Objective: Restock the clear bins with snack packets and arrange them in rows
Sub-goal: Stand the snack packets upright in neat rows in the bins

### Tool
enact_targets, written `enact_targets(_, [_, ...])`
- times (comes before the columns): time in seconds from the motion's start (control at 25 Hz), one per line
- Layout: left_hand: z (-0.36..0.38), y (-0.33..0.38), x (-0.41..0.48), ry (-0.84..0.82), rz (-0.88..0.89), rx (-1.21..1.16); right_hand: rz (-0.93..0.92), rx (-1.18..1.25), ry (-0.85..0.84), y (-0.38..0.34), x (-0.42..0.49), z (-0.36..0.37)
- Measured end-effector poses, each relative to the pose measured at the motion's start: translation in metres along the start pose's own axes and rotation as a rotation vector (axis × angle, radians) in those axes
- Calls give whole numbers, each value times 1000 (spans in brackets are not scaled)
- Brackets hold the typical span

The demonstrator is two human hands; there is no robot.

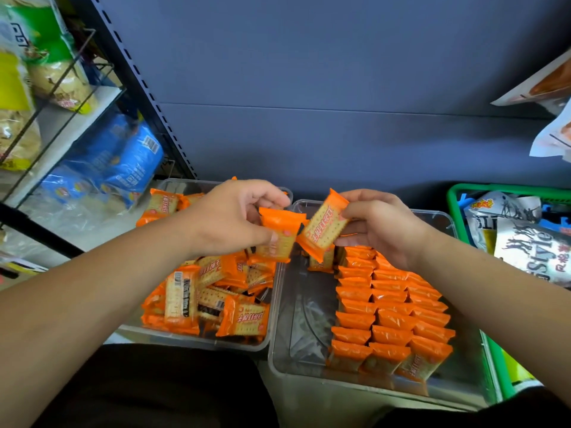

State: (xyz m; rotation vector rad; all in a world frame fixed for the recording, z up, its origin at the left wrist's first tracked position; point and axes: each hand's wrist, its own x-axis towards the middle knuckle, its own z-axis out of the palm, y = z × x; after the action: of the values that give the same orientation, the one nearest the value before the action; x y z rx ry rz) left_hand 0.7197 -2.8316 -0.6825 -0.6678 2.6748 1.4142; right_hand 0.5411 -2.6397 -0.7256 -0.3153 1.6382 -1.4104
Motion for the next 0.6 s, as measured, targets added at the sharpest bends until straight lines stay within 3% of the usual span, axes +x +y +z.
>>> enact_targets(0.28, [30,5,16,139,11,-96,-122,-200,-151,-8,-13,17])
enact_targets(0.44, [34,7,18,87,24,-123,-155,-400,-153,-1,-12,18])
enact_targets(0.6, [15,-20,13,48,-34,125,-184,-735,-79,16,-5,13])
